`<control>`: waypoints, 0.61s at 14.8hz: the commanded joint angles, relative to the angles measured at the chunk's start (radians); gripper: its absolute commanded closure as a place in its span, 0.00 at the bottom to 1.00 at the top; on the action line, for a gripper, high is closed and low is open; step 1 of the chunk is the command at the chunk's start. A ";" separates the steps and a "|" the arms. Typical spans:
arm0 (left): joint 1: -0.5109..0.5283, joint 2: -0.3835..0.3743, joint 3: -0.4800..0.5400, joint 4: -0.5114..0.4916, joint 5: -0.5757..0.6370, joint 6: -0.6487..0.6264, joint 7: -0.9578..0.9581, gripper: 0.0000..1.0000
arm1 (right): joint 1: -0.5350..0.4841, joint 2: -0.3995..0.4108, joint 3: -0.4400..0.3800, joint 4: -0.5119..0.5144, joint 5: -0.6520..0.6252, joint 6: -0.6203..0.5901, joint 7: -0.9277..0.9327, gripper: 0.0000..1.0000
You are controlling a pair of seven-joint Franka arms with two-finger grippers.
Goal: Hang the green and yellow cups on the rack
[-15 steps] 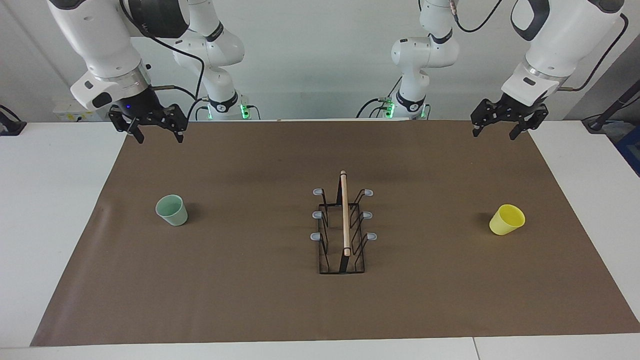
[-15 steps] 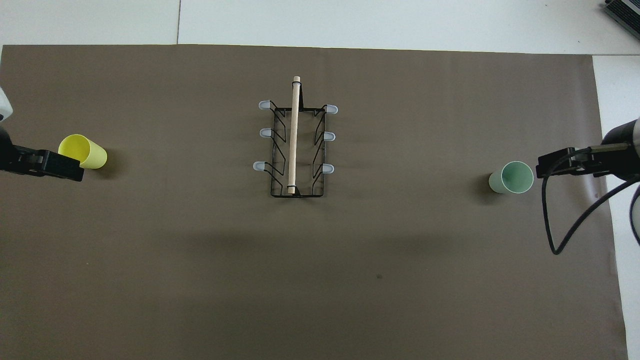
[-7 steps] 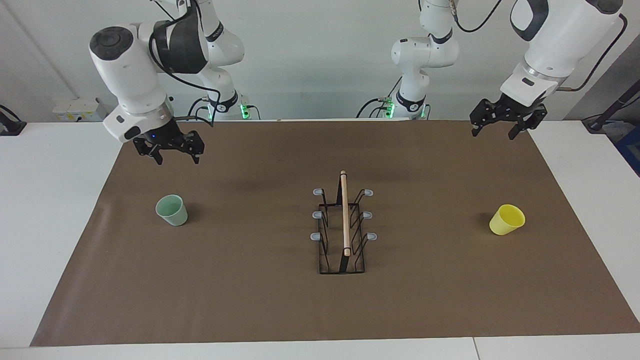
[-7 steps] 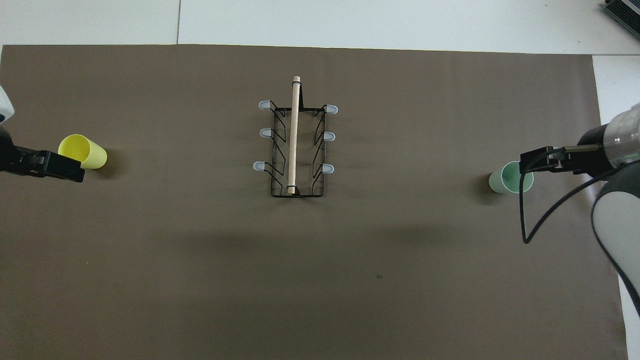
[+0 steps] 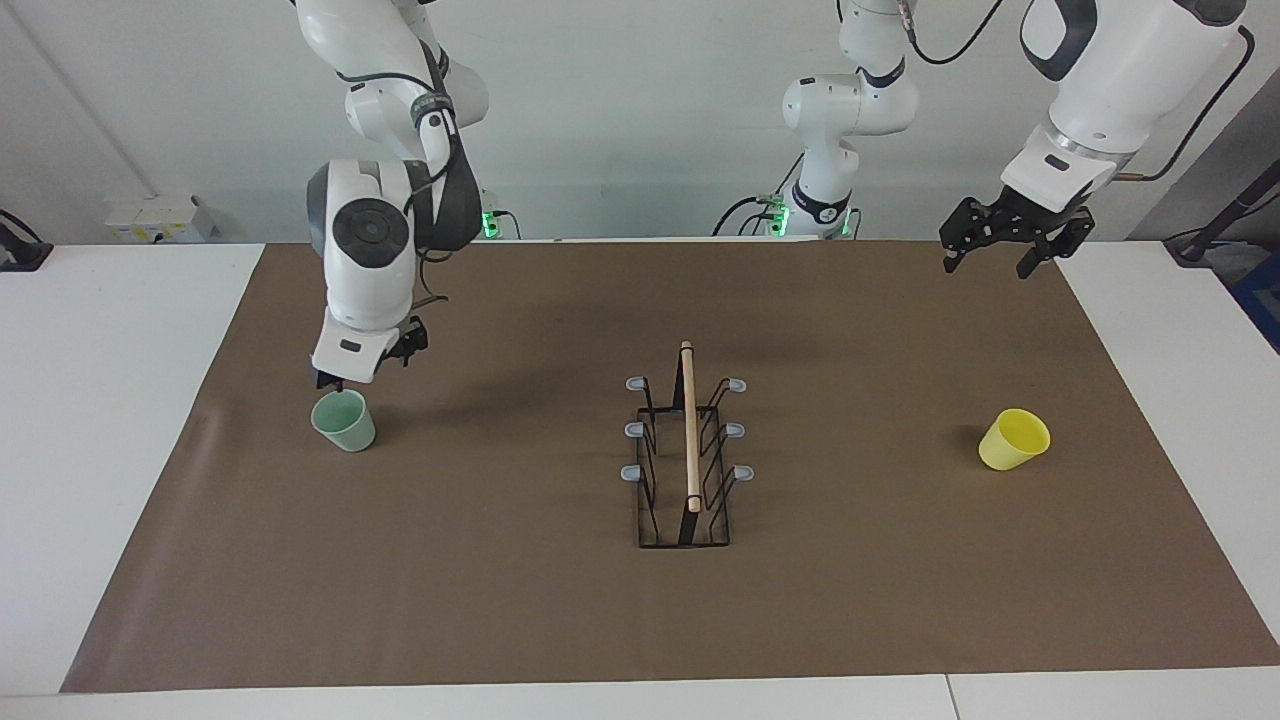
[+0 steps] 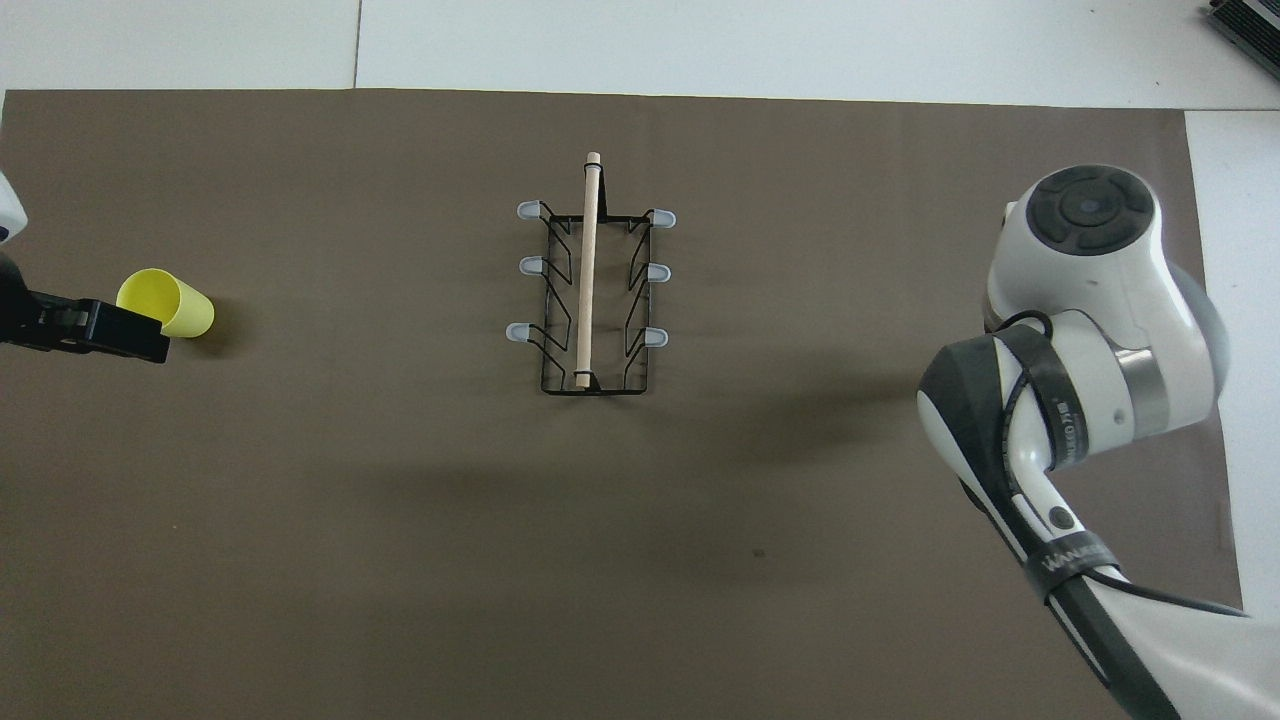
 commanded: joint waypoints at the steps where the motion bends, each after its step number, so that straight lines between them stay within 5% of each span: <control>1: 0.002 -0.021 -0.003 -0.010 0.012 -0.006 -0.028 0.00 | 0.014 0.005 -0.001 -0.038 -0.118 0.055 -0.219 0.00; 5: -0.012 0.018 0.004 0.034 0.012 -0.014 -0.036 0.00 | 0.026 0.005 -0.001 -0.133 -0.287 0.133 -0.509 0.00; 9: -0.012 0.159 0.024 0.230 0.010 -0.096 -0.037 0.00 | 0.096 0.056 -0.001 -0.147 -0.387 0.126 -0.568 0.00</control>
